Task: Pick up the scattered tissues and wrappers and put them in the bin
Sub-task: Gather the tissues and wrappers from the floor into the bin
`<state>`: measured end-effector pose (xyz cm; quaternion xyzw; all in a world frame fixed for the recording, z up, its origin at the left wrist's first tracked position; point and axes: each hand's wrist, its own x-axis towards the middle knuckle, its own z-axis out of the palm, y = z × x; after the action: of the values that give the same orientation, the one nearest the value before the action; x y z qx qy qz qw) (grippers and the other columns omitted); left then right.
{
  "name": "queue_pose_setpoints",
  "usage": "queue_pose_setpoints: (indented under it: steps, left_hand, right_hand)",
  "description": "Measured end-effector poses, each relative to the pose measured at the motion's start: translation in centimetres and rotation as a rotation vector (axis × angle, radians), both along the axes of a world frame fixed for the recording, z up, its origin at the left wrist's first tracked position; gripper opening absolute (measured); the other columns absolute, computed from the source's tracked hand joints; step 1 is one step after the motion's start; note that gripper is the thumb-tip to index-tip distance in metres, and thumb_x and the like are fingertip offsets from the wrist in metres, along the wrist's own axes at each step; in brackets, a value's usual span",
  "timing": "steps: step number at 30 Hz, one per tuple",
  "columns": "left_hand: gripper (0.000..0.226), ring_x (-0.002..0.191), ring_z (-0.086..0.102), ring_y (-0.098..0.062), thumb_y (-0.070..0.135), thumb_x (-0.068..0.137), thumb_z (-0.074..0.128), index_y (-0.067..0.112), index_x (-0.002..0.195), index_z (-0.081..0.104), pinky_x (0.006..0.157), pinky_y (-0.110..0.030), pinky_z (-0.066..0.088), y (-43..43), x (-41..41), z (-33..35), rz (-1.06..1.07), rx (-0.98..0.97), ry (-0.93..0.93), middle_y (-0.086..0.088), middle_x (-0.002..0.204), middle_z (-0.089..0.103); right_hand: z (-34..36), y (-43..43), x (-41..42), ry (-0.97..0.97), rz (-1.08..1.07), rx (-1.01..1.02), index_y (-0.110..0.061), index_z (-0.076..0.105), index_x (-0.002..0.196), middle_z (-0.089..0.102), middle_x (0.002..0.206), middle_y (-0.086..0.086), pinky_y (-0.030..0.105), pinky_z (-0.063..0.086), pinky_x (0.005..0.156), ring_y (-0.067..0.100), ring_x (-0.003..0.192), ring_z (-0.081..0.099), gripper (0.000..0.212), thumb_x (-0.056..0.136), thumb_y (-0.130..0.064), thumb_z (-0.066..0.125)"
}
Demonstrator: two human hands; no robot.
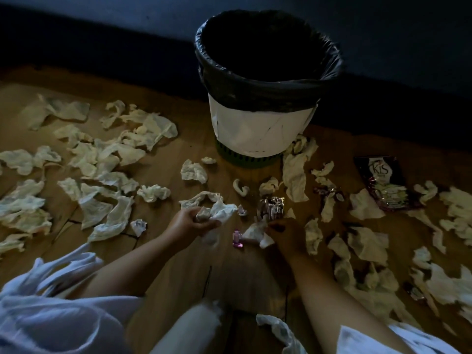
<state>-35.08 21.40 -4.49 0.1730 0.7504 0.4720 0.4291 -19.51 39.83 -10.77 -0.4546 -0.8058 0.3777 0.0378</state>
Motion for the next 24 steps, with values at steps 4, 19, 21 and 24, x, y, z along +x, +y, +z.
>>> queue_pose_setpoints:
  steps: [4, 19, 21, 24]
  left_hand:
    - [0.012, 0.071, 0.069, -0.009, 0.012, 0.082, 0.065, 0.011, 0.094, 0.061, 0.061, -0.022, 0.057, 1.2, 0.2, 1.9, 0.135, 0.127, -0.108, -0.006, 0.090, 0.068]
    - [0.010, 0.066, 0.069, -0.010, 0.021, 0.085, 0.063, 0.013, 0.090, 0.062, 0.051, -0.018, 0.054, 5.8, -1.9, 9.4, 0.467, 0.409, -0.175, -0.005, 0.086, 0.070]
    - [0.009, 0.071, 0.065, -0.013, 0.022, 0.085, 0.064, 0.014, 0.088, 0.061, 0.047, -0.017, 0.052, 6.5, -2.2, 10.1, 0.522, 0.416, -0.144, -0.005, 0.086, 0.067]
    - [0.013, 0.071, 0.060, -0.015, 0.026, 0.083, 0.066, 0.015, 0.088, 0.061, 0.060, -0.024, 0.050, 7.2, -2.7, 10.6, 0.537, 0.424, -0.142, -0.005, 0.085, 0.065]
  right_hand:
    - [3.4, 0.1, -0.6, 0.197, -0.080, -0.256, -0.008, 0.069, 0.096, 0.067, 0.094, 0.006, 0.021, 0.047, 0.073, 0.021, 0.091, 0.062, 0.015, 0.081, -0.013, 0.069]
    - [24.5, 4.9, -7.4, 0.831, -0.135, -0.254, -0.026, 0.069, 0.077, 0.070, 0.094, 0.005, 0.035, 0.054, 0.076, 0.023, 0.088, 0.065, 0.010, 0.074, -0.019, 0.075]
    - [26.0, 6.7, -9.7, 0.881, -0.211, -0.304, -0.023, 0.068, 0.079, 0.069, 0.087, 0.005, 0.033, 0.056, 0.072, 0.022, 0.079, 0.064, 0.012, 0.075, -0.015, 0.075]
    - [26.9, 8.7, -12.9, 0.842, -0.233, -0.322, -0.011, 0.066, 0.099, 0.065, 0.082, 0.002, 0.017, 0.051, 0.053, 0.013, 0.063, 0.059, 0.017, 0.083, -0.004, 0.066]
